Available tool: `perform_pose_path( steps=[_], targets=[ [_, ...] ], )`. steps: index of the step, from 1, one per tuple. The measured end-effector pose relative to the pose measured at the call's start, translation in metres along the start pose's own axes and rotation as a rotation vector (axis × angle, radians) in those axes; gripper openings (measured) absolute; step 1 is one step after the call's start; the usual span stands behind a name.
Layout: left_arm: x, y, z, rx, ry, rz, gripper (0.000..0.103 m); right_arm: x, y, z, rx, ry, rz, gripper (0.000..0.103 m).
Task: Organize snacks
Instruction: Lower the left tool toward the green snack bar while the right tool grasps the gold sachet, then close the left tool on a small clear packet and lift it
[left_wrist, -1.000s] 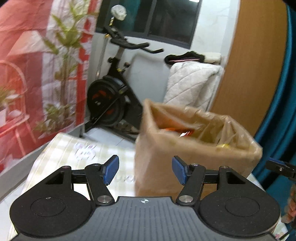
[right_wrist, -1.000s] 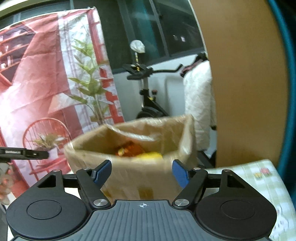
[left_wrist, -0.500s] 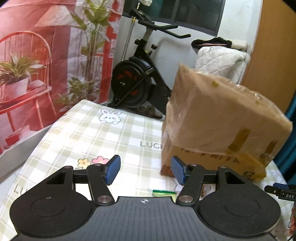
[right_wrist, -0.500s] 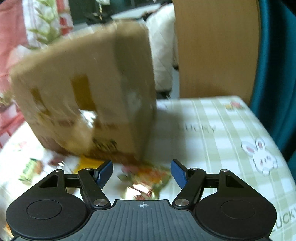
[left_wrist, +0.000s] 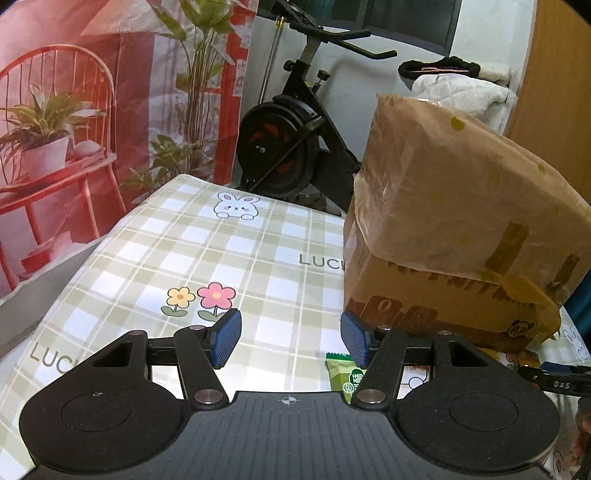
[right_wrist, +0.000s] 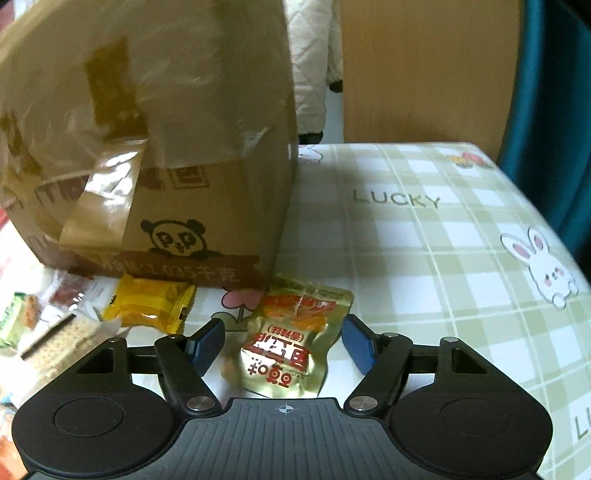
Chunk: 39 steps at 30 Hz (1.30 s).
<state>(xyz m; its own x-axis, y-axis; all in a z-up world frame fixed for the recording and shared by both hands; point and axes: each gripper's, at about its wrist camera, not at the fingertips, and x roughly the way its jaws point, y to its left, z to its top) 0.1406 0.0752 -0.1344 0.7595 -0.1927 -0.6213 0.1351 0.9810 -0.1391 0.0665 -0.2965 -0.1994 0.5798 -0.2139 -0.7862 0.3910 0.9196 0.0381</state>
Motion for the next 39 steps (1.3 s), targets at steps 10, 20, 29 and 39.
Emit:
perform_pose_path(
  steps=[10,20,29,39],
  targets=[
    [0.004,0.001,-0.009,-0.006,0.034,-0.02,0.062,0.006,0.011,-0.003,-0.075,-0.031,-0.049,0.064],
    [0.004,0.003,-0.011,-0.006,0.042,-0.034,0.06,-0.002,0.011,-0.008,-0.088,-0.051,-0.032,0.039],
    [0.007,-0.003,-0.017,0.002,0.062,-0.059,0.059,-0.024,-0.004,-0.016,-0.024,-0.065,0.021,0.025],
    [0.006,-0.004,-0.02,-0.002,0.071,-0.07,0.059,-0.017,0.004,-0.01,-0.052,-0.04,0.01,0.058]
  ],
)
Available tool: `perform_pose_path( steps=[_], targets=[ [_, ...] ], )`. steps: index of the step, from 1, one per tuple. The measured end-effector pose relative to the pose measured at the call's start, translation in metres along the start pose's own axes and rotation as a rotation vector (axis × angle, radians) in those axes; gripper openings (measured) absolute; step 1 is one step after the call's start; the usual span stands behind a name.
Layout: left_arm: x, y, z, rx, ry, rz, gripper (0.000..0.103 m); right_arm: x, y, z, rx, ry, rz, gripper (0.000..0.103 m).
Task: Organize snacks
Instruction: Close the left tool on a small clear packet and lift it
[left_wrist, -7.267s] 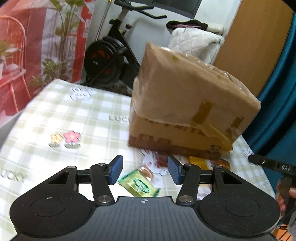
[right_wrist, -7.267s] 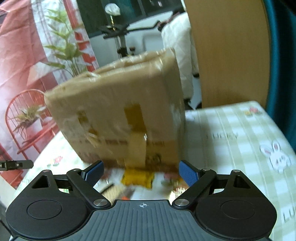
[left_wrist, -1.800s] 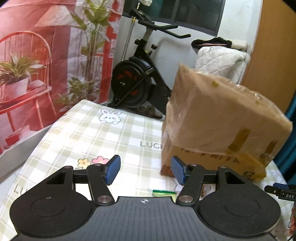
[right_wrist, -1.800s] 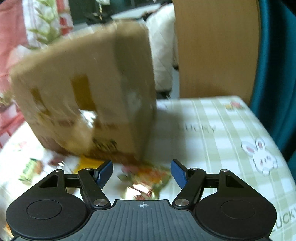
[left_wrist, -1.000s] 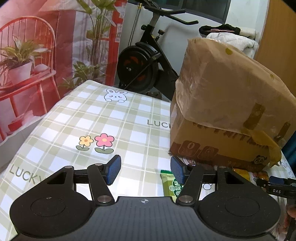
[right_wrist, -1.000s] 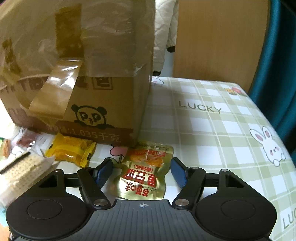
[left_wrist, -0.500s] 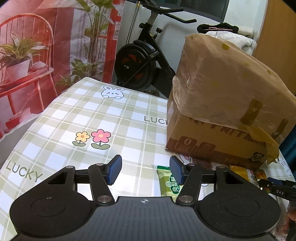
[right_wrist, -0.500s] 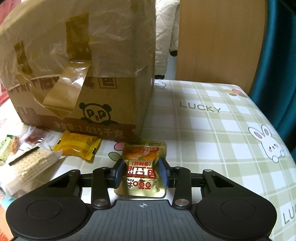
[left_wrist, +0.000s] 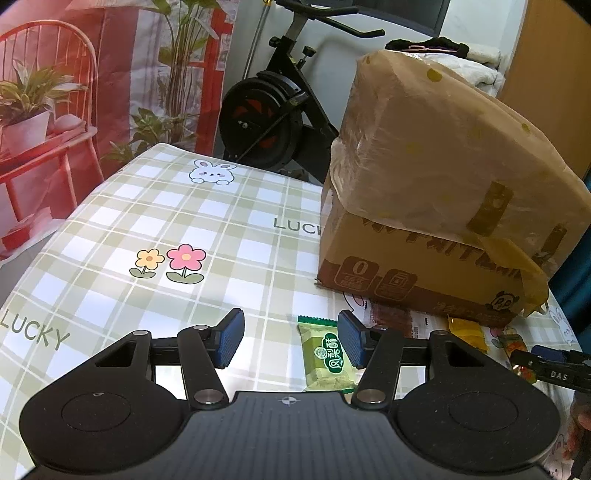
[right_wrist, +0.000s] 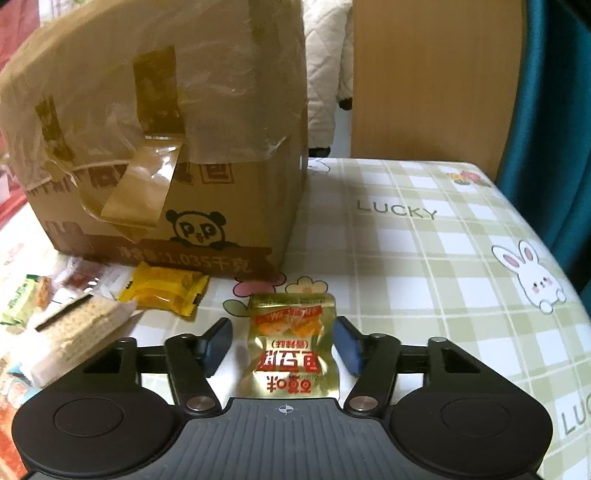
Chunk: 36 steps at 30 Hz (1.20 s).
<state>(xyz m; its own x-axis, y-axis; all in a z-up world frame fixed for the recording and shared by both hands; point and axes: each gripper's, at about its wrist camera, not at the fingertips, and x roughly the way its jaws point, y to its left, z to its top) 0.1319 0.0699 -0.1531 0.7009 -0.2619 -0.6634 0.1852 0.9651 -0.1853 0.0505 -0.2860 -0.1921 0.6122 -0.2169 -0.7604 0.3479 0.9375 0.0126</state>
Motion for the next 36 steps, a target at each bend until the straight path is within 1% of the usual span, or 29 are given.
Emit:
perform_pose_path(
  steps=[3,4,6,9,12,14,16,23,29,30,31,32,33,35,36],
  targets=[
    [0.0,0.002,0.0,-0.002,0.003,0.002,0.058,0.008,0.001,0.001,-0.016,0.023,-0.022,0.058],
    [0.0,0.002,0.0,-0.004,0.003,0.003,0.058,0.01,0.0,0.001,-0.019,0.033,-0.026,0.059],
    [0.002,0.002,0.0,-0.006,0.006,0.005,0.058,0.011,0.0,-0.002,-0.033,0.029,-0.019,0.06],
    [0.005,0.001,-0.001,-0.008,0.014,0.003,0.058,0.011,0.003,-0.003,-0.068,0.032,-0.021,0.057],
    [0.006,0.0,-0.001,-0.004,0.018,-0.002,0.058,0.011,0.005,-0.003,-0.087,0.041,-0.009,0.05],
    [0.006,0.0,-0.001,-0.001,0.018,-0.006,0.058,0.01,0.006,-0.002,-0.103,0.039,0.008,0.041],
    [0.005,0.001,-0.001,0.0,0.018,-0.007,0.058,0.009,0.008,-0.002,-0.114,0.033,0.014,0.037],
    [0.008,0.003,-0.003,-0.015,0.033,-0.007,0.058,-0.004,0.002,-0.006,-0.065,-0.003,0.043,0.036],
    [0.014,-0.004,-0.008,-0.001,0.055,-0.032,0.058,-0.016,-0.002,-0.003,-0.032,-0.025,0.068,0.036],
    [0.016,-0.005,-0.009,-0.001,0.061,-0.033,0.057,-0.016,-0.003,-0.003,-0.027,-0.026,0.072,0.036],
    [0.019,-0.006,-0.01,-0.002,0.069,-0.043,0.052,-0.017,-0.003,-0.002,-0.023,-0.027,0.075,0.036],
    [0.021,-0.008,-0.01,0.0,0.073,-0.063,0.037,-0.017,-0.003,-0.002,-0.021,-0.027,0.08,0.036],
    [0.023,-0.01,-0.01,0.006,0.077,-0.085,0.028,-0.018,-0.002,-0.002,-0.02,-0.027,0.083,0.036],
    [0.027,-0.019,-0.009,0.028,0.075,-0.12,0.027,-0.019,-0.001,-0.002,-0.018,-0.032,0.088,0.036],
    [0.03,-0.025,-0.009,0.043,0.072,-0.135,0.025,-0.02,-0.001,-0.001,-0.017,-0.035,0.09,0.036]
  ],
)
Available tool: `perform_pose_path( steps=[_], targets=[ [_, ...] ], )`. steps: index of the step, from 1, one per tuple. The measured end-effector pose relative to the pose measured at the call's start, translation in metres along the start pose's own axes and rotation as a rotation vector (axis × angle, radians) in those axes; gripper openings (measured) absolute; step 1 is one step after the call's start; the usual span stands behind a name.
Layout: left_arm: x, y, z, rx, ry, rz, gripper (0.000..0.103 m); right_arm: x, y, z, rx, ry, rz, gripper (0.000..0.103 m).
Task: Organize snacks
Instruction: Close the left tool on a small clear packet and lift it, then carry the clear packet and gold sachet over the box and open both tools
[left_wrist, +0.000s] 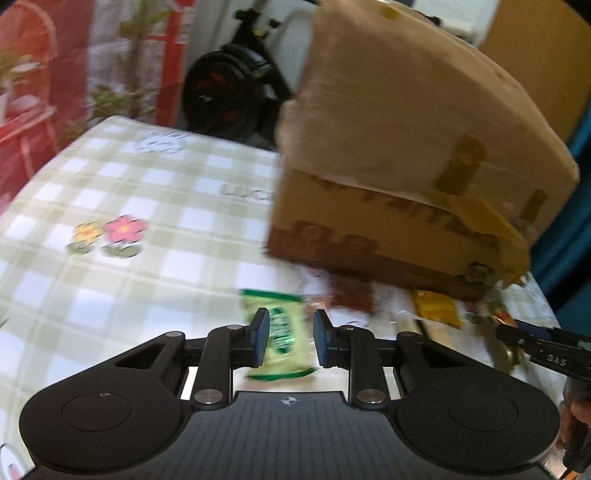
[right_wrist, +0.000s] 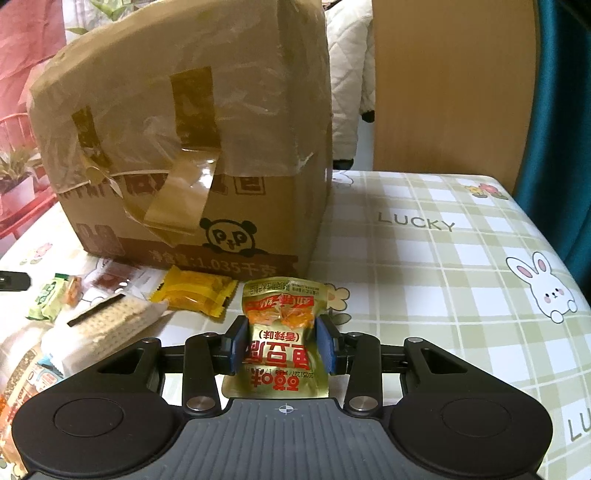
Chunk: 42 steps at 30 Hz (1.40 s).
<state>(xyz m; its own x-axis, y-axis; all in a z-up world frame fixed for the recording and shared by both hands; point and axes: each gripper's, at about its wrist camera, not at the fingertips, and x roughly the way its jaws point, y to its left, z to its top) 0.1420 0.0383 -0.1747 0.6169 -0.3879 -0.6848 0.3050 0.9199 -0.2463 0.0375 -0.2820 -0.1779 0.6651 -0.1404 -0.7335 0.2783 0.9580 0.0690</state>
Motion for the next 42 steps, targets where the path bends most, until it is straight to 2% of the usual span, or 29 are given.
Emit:
perform_pose_path(
  steps=[4,8,11,14,17,25,29,33,39,42],
  targets=[
    [0.019,-0.021,0.0,0.068,0.024,-0.034,0.023,-0.003,0.003,0.002,-0.002,-0.011,0.005,0.036],
    [0.044,-0.027,0.0,0.073,0.065,0.026,0.023,-0.007,0.003,0.003,-0.001,-0.021,0.006,0.037],
    [0.055,-0.028,-0.002,0.083,0.087,0.041,0.023,-0.011,0.002,0.002,0.002,-0.027,0.004,0.037],
    [0.058,-0.032,-0.004,0.125,0.076,0.061,0.018,-0.014,-0.003,0.001,0.013,-0.03,-0.004,0.037],
    [0.051,-0.03,-0.004,0.109,0.065,0.05,0.018,-0.018,-0.008,0.0,0.03,-0.039,-0.012,0.037],
    [-0.002,-0.028,0.016,0.09,-0.071,0.01,0.018,-0.044,-0.022,0.015,0.056,-0.136,-0.036,0.037],
    [-0.034,-0.027,0.036,0.058,-0.156,-0.02,0.018,-0.066,-0.023,0.03,0.029,-0.222,-0.062,0.037],
    [-0.06,-0.035,0.059,0.083,-0.262,-0.035,0.018,-0.089,-0.022,0.048,0.003,-0.326,-0.084,0.037],
    [-0.082,-0.06,0.102,0.115,-0.387,-0.084,0.018,-0.122,-0.026,0.091,-0.014,-0.483,-0.069,0.037],
    [-0.083,-0.078,0.126,0.144,-0.418,-0.109,0.018,-0.128,-0.021,0.121,-0.051,-0.519,-0.025,0.038]
  ],
)
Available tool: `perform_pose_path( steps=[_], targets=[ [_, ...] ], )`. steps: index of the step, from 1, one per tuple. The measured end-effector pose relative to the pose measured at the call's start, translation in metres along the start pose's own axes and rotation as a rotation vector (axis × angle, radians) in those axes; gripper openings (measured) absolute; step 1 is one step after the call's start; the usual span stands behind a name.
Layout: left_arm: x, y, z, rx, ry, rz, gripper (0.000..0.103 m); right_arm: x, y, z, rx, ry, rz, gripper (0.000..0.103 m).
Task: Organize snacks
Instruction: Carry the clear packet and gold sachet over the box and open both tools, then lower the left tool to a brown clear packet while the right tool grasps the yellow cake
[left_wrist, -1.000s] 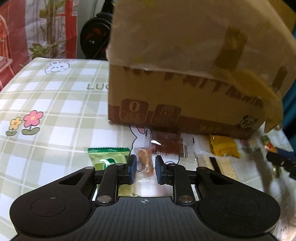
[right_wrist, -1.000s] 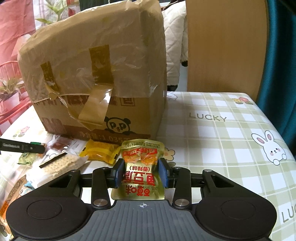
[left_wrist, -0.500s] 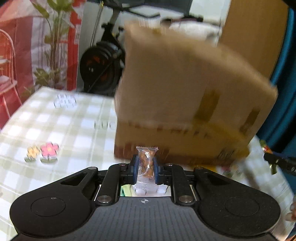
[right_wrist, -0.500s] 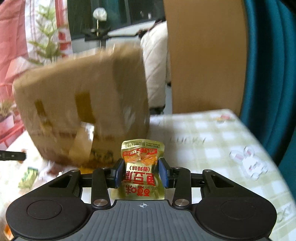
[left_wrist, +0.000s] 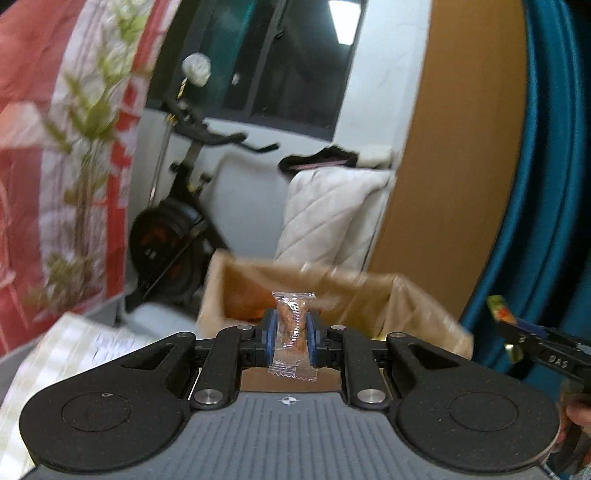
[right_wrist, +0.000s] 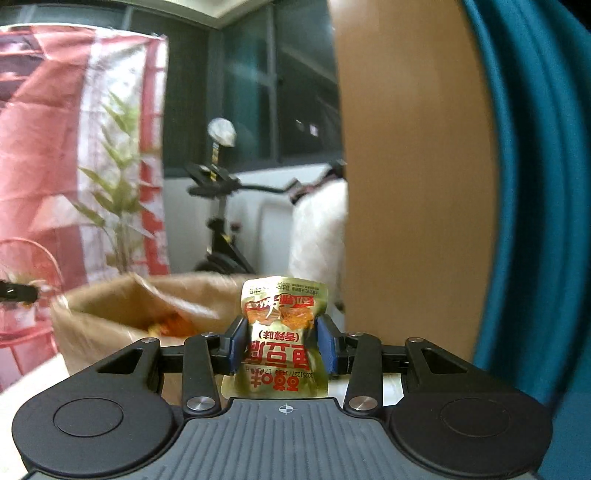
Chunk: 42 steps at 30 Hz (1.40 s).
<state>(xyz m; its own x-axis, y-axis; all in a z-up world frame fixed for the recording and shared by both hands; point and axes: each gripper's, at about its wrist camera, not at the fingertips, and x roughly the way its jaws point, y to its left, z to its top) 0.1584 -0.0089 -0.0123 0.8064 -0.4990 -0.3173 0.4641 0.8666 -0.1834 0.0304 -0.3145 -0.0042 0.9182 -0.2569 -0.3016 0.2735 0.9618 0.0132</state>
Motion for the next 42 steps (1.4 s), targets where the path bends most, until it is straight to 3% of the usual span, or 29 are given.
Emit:
perform_pose_path(
  steps=[4,7,10,12,14,19,30,36,42],
  targets=[
    [0.039,-0.012,0.021,-0.004,0.031,-0.032,0.018,0.036,0.018,0.03,-0.022,0.027,0.097,0.038],
    [0.071,-0.017,0.026,-0.005,0.077,-0.016,0.018,0.067,0.038,0.041,-0.07,0.075,0.123,0.04],
    [0.102,-0.013,0.026,-0.026,0.146,-0.013,0.021,0.096,0.058,0.044,-0.063,0.116,0.116,0.051],
    [0.114,-0.006,0.021,-0.042,0.173,-0.002,0.046,0.112,0.064,0.042,-0.037,0.154,0.122,0.055],
    [0.11,0.002,0.019,-0.053,0.167,0.009,0.05,0.118,0.068,0.04,-0.026,0.168,0.12,0.066],
    [0.079,0.014,0.014,-0.041,0.175,0.009,0.05,0.105,0.07,0.035,0.011,0.172,0.156,0.066],
    [-0.003,0.022,-0.008,-0.012,0.168,0.011,0.05,0.034,0.054,0.009,0.085,0.157,0.197,0.065],
    [-0.017,0.03,-0.046,-0.07,0.259,0.042,0.049,0.01,0.056,-0.022,0.114,0.192,0.191,0.065],
    [-0.014,0.036,-0.083,-0.114,0.338,0.039,0.049,0.008,0.066,-0.065,0.122,0.307,0.195,0.065]
  ],
)
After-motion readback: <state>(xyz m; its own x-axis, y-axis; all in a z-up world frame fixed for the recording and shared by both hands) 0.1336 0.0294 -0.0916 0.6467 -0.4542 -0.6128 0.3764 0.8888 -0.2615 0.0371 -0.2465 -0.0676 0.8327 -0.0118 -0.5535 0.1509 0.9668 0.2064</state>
